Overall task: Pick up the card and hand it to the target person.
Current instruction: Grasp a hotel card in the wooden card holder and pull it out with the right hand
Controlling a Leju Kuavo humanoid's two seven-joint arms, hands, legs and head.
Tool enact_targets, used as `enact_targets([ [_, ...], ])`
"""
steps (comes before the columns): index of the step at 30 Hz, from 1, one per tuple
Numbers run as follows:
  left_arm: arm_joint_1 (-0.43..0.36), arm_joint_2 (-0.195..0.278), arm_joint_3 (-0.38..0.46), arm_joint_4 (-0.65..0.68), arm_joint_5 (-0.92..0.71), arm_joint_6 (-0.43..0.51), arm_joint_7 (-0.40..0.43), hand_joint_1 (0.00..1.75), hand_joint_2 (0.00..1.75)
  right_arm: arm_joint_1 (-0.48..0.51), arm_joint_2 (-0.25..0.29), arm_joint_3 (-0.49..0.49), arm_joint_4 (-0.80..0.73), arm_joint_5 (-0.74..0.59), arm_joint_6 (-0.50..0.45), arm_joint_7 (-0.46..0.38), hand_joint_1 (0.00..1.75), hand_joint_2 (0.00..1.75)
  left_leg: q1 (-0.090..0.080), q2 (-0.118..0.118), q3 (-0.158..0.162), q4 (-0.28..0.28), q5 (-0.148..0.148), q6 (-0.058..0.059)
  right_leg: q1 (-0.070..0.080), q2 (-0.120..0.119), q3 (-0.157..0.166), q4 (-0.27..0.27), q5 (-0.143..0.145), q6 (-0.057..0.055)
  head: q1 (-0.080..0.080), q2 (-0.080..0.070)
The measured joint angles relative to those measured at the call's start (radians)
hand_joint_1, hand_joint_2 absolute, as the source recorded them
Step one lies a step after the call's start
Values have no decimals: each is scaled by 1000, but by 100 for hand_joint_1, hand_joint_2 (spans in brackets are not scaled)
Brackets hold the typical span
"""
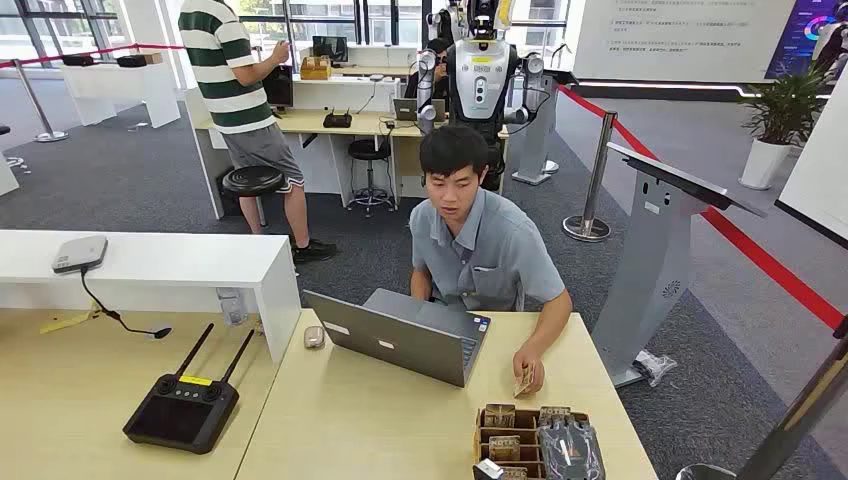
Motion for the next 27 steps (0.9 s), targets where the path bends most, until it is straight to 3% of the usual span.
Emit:
enact_targets([
  [9, 0, 1, 0, 0, -8, 0, 12, 0, 0, 1, -6, -1, 15, 3, 7, 0, 99, 175, 0, 0, 0, 0, 0, 0, 0, 0, 0, 0, 0, 0, 0, 0],
  [11, 0, 1, 0, 0, -11, 0, 15, 0, 0, 3, -8, -2, 16, 7, 9, 0, 110, 175, 0, 0, 0, 0, 0, 0, 0, 0, 0, 0, 0, 0, 0, 0],
  [16, 0, 2, 0, 0, -14, 0, 20, 0, 0, 5, -11, -10, 16, 17, 12, 0, 173, 175, 0, 0, 0, 0, 0, 0, 0, 0, 0, 0, 0, 0, 0, 0],
  [27, 0, 1, 0, 0, -11, 0, 11, 0, 0, 19, -17, -27, 11, 74, -21, 0, 175, 175, 0, 0, 0, 0, 0, 0, 0, 0, 0, 0, 0, 0, 0, 0],
])
